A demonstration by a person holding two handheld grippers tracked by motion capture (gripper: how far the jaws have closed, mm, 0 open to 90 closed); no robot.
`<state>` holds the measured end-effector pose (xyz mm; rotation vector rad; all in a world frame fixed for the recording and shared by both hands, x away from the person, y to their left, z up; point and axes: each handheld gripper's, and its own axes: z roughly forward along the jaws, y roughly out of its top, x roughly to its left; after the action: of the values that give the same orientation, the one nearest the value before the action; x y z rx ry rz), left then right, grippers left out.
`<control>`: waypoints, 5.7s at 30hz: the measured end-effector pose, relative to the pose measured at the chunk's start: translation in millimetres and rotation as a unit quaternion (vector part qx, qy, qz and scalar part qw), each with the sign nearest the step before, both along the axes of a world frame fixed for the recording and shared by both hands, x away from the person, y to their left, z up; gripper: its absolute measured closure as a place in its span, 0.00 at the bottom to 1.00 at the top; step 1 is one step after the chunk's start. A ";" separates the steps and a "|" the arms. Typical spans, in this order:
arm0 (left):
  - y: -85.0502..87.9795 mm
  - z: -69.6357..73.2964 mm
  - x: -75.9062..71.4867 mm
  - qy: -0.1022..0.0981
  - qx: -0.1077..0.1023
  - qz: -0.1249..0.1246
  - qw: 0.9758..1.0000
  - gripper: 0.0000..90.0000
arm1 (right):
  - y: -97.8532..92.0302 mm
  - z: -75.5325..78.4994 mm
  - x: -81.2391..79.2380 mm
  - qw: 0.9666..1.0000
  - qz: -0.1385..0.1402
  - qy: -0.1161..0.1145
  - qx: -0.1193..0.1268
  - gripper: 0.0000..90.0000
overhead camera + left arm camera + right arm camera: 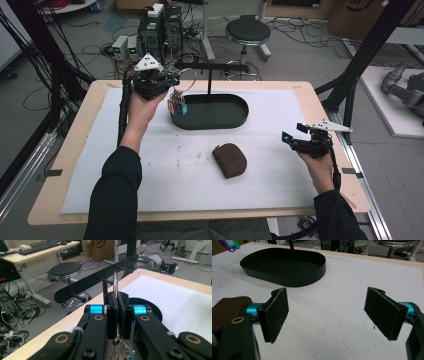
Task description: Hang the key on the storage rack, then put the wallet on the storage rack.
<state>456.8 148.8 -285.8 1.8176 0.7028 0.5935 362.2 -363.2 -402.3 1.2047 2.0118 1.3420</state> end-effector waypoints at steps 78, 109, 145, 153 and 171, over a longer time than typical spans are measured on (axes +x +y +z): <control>18.2 -31.2 -21.0 0.019 0.003 0.093 0.995 0.53 | 3.2 -1.3 1.4 1.000 0.007 0.002 -0.006 0.22; 80.4 -101.8 -144.4 0.013 -0.051 0.118 0.992 0.30 | 9.1 1.0 -8.6 1.000 0.008 -0.006 -0.020 0.22; 82.0 -107.0 -152.5 -0.003 -0.036 0.115 0.993 0.28 | 30.5 3.7 -10.0 0.999 0.036 -0.007 -0.019 0.22; 79.3 -106.7 -153.8 -0.008 -0.032 0.114 0.993 0.28 | 29.6 2.5 -8.6 0.999 0.035 -0.002 -0.014 0.22; 71.5 -102.6 -151.1 -0.021 -0.031 0.105 0.994 0.28 | 23.5 6.6 -18.4 0.999 0.029 -0.009 -0.011 0.22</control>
<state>305.8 220.3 -388.4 1.6812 0.8804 0.7390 343.8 -339.8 -395.7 1.1293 2.0584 1.3495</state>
